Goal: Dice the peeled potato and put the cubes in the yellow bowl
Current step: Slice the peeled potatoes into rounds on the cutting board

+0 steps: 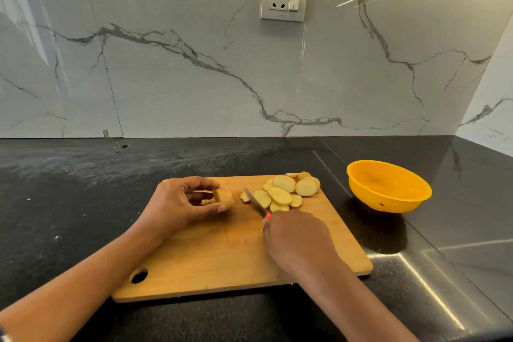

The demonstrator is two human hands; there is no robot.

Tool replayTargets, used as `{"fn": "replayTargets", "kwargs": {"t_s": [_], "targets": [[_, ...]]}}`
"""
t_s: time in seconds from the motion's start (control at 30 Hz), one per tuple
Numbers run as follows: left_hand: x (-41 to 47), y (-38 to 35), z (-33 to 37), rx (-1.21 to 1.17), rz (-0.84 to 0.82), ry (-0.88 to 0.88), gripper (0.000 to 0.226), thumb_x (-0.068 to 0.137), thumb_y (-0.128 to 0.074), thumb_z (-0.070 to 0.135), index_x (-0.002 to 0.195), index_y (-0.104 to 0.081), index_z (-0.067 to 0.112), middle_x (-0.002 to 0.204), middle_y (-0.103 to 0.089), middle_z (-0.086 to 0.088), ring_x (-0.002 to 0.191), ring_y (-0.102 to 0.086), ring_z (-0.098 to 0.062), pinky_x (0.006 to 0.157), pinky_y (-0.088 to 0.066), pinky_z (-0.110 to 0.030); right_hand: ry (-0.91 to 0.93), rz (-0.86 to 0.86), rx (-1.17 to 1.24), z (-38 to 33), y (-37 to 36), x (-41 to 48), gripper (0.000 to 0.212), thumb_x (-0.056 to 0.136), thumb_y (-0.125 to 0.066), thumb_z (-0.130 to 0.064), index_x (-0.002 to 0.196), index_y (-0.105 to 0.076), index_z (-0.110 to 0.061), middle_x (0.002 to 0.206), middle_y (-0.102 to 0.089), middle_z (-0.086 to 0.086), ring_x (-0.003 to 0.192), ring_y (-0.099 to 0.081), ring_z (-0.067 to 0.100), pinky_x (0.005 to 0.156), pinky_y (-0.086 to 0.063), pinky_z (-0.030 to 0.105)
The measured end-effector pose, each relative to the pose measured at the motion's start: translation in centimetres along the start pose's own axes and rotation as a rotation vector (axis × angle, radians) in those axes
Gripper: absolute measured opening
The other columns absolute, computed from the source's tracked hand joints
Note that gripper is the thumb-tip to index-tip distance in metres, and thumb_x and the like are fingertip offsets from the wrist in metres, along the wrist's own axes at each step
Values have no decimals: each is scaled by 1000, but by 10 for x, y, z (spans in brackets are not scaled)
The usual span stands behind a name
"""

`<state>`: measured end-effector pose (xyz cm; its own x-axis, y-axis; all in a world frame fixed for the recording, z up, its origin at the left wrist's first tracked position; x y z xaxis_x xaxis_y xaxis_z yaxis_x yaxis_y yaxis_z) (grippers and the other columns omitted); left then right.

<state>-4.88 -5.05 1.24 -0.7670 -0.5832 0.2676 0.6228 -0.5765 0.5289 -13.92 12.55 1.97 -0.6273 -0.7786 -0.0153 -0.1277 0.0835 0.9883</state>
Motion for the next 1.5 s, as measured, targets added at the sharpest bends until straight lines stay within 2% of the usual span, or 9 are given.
{"fn": "replayTargets", "kwargs": {"t_s": [0.13, 0.23, 0.33, 0.5, 0.63, 1.03, 1.13, 1.27, 1.5], "targets": [[0, -4, 2, -3, -30, -23, 45, 60, -84, 29, 103, -70, 27, 98, -71, 10, 90, -66, 4, 75, -51, -8, -34, 118, 53, 10, 7, 3, 37, 103, -30, -40, 111, -61, -20, 82, -52, -4, 83, -56, 13, 66, -45, 27], [0, -5, 3, 4, -31, -33, 46, 59, -84, 29, 102, -70, 27, 96, -71, 10, 89, -66, 4, 76, -51, -9, 13, 144, 92, 4, 7, 0, 38, 103, -31, -41, 111, -61, -20, 85, -58, -3, 82, -58, 14, 64, -44, 27], [-1, -5, 3, 16, -20, -44, 47, 55, -82, 35, 101, -71, 28, 93, -72, 11, 87, -66, 4, 76, -51, -9, 64, 156, 94, -6, 5, -3, 39, 103, -29, -41, 109, -60, -19, 89, -59, -1, 81, -56, 15, 62, -40, 27], [-2, -5, 4, 78, -3, -77, 48, 54, -79, 42, 100, -70, 31, 93, -69, 17, 87, -63, 10, 73, -48, -5, 74, 150, 98, -14, 2, -4, 40, 103, -28, -40, 107, -60, -17, 83, -51, -2, 76, -50, 16, 55, -31, 27], [-2, -5, 5, 84, 13, -84, 49, 54, -78, 41, 100, -71, 27, 92, -67, 18, 85, -61, 13, 70, -46, -2, 71, 134, 91, -18, 4, -3, 39, 104, -28, -39, 107, -60, -16, 83, -51, -2, 76, -50, 16, 51, -28, 24], [-2, -4, 6, 106, 30, -103, 50, 53, -77, 43, 100, -71, 28, 88, -65, 23, 87, -60, 15, 71, -46, -2, 72, 6, 42, -28, 12, 2, 32, 103, -38, -30, 126, -53, -13, 113, -61, 8, 83, -47, 18, 50, -29, 24], [-3, -4, 7, 124, 23, -121, 51, 54, -77, 45, 101, -70, 28, 89, -64, 24, 90, -59, 15, 72, -46, -2, 73, -18, 15, -28, 12, 4, 30, 103, -41, -28, 124, -54, -12, 110, -60, 8, 84, -48, 19, 51, -30, 24], [-3, -5, 7, 116, 30, -128, 50, 54, -77, 42, 101, -71, 27, 90, -64, 23, 88, -59, 16, 71, -45, -1, 95, -10, -16, -28, 16, 4, 26, 101, -44, -25, 120, -56, -12, 93, -51, 5, 82, -48, 20, 49, -28, 24], [-3, -4, 9, 117, 25, -139, 43, 51, -74, 50, 93, -66, 39, 89, -65, 24, 88, -60, 14, 72, -47, -3, 77, -1, 17, -25, 9, 6, 31, 104, -37, -29, 124, -55, -13, 99, -57, 6, 83, -49, 18, 52, -30, 24]]}}
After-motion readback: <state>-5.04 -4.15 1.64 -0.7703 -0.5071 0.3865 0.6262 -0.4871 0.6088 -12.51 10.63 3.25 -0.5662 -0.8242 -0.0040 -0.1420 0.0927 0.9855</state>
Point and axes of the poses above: each hand's wrist, its own x-axis towards the middle knuckle, its own y-axis out of the back of the hand, z = x × y, the point moved 5 cm from there along x, towards the middle knuckle
